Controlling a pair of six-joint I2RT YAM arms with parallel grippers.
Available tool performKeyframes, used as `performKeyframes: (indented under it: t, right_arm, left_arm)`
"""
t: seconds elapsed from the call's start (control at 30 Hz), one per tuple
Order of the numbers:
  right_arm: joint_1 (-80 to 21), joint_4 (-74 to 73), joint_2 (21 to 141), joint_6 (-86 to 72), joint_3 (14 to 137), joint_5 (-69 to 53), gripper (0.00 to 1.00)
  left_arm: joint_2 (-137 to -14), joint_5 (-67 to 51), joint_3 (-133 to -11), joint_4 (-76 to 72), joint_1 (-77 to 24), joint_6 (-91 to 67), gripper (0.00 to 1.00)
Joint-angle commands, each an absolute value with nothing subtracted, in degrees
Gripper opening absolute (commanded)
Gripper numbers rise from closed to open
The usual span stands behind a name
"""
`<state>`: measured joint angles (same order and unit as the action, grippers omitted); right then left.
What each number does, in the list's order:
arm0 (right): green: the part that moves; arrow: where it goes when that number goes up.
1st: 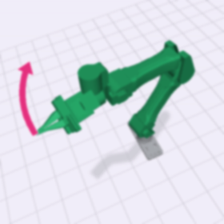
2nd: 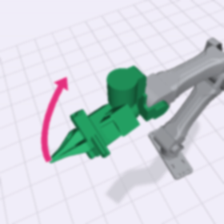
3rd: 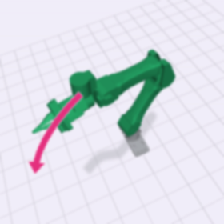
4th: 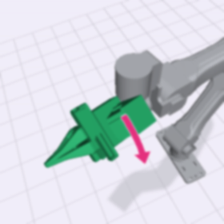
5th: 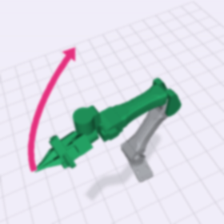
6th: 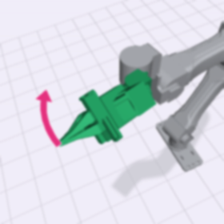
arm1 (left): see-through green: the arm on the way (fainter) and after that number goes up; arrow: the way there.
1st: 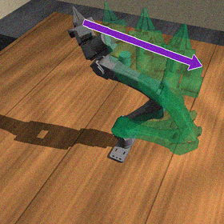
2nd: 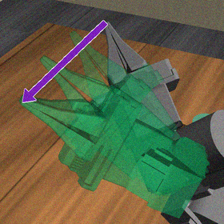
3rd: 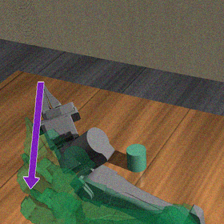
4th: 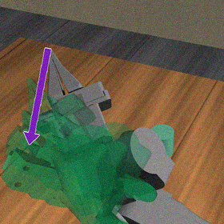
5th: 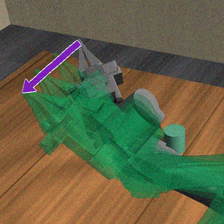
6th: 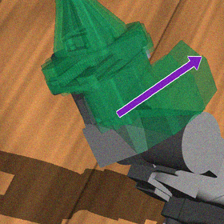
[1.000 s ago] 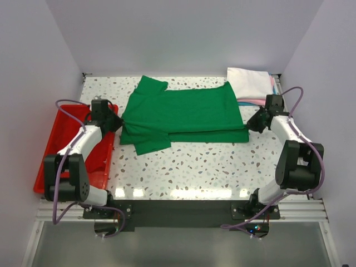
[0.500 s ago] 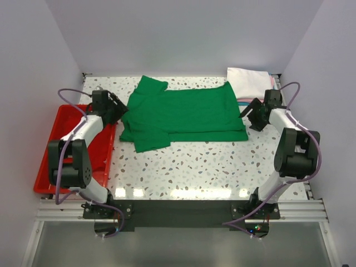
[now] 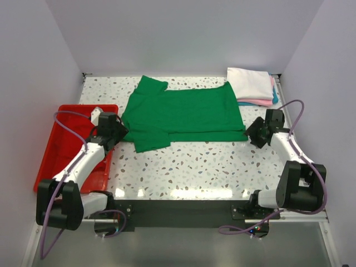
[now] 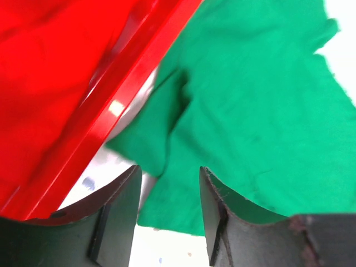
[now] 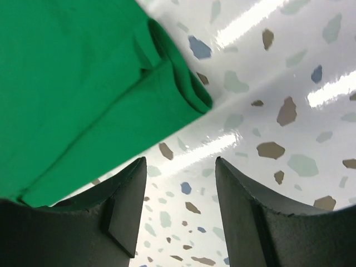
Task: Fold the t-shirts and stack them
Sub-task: Fold the tshirt
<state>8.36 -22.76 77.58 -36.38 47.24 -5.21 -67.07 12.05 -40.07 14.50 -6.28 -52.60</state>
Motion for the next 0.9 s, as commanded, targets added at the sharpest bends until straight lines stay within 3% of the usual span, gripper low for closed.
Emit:
performKeyframes:
  t: [0.0, 0.67, 0.83, 0.87]
  right_arm:
    - [8.1, -20.1, 76.9, -35.9, 44.7, -4.2, 0.56]
    - [8.1, -14.4, 88.4, -38.1, 47.3, -3.6, 0.49]
    - [8.1, -14.2, 90.3, -38.0, 48.3, -3.6, 0.35]
    - [8.1, -14.3, 90.8, -38.0, 48.4, -3.7, 0.31]
  left_arm:
    - [-68.9, 16.9, -38.4, 15.6, -8.6, -58.0, 0.5]
    - [-79.0, 17.8, -38.5, 10.4, -9.0, -57.7, 0.49]
    - [-81.6, 17.8, -39.3, 8.7, -9.0, -57.3, 0.4]
    - [-82.0, 17.9, -39.5, 8.8, -9.0, -57.3, 0.31]
